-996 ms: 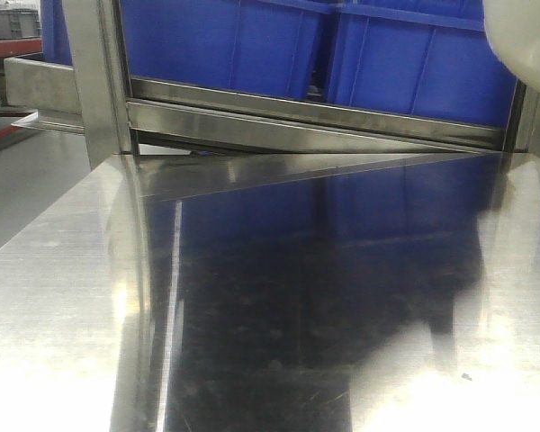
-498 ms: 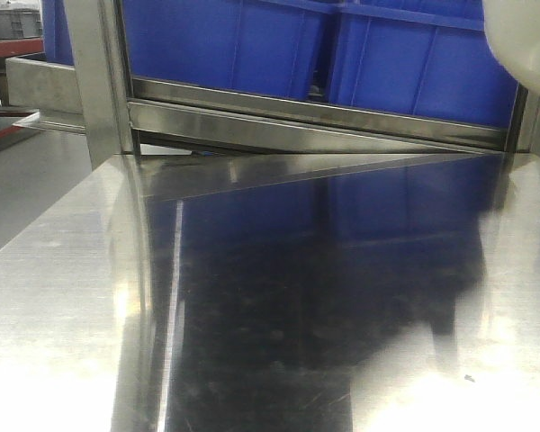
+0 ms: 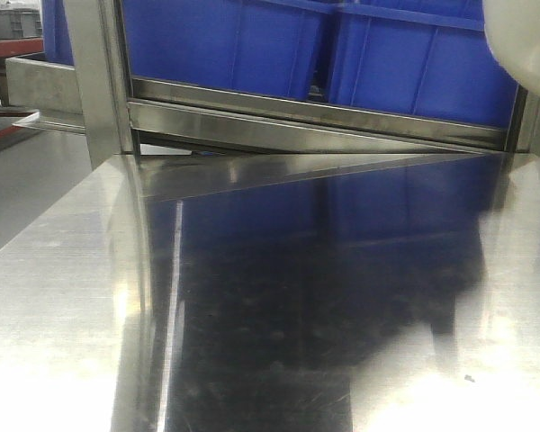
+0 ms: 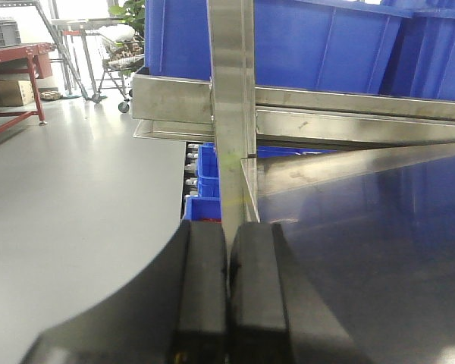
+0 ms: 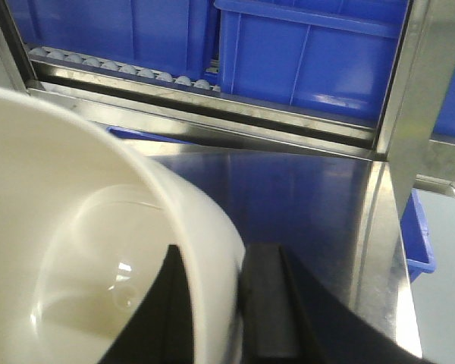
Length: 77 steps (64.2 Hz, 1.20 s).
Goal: Move white bin to right shelf second layer
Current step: 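Hold the white bin raised in the right gripper while backing away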
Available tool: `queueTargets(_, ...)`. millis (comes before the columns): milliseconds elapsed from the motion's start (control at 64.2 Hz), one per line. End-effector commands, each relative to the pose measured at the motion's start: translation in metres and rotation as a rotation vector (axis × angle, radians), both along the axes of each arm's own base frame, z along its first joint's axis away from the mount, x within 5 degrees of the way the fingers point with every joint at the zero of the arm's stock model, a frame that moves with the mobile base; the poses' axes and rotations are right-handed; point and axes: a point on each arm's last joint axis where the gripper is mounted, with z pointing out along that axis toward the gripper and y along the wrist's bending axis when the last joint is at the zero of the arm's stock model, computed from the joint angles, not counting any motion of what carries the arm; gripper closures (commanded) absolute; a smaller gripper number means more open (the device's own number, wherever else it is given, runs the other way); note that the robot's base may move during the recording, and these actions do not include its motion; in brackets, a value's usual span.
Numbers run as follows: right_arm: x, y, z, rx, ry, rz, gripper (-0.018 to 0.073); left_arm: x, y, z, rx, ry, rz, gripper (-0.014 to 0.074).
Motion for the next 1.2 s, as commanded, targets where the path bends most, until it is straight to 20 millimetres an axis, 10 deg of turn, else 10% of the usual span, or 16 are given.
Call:
queueTargets(0,-0.0004,0.0003,0.0188,0.020,-0.126,0.008,0.0503,0.0003,0.0003,-0.0040,-0.019,-0.059,0.002,0.0512)
queueTargets(1183,-0.0004,0.0003,0.0188,0.020,-0.126,0.008,0.0503,0.0003,0.0003,-0.0040,-0.019,-0.059,0.002,0.0512)
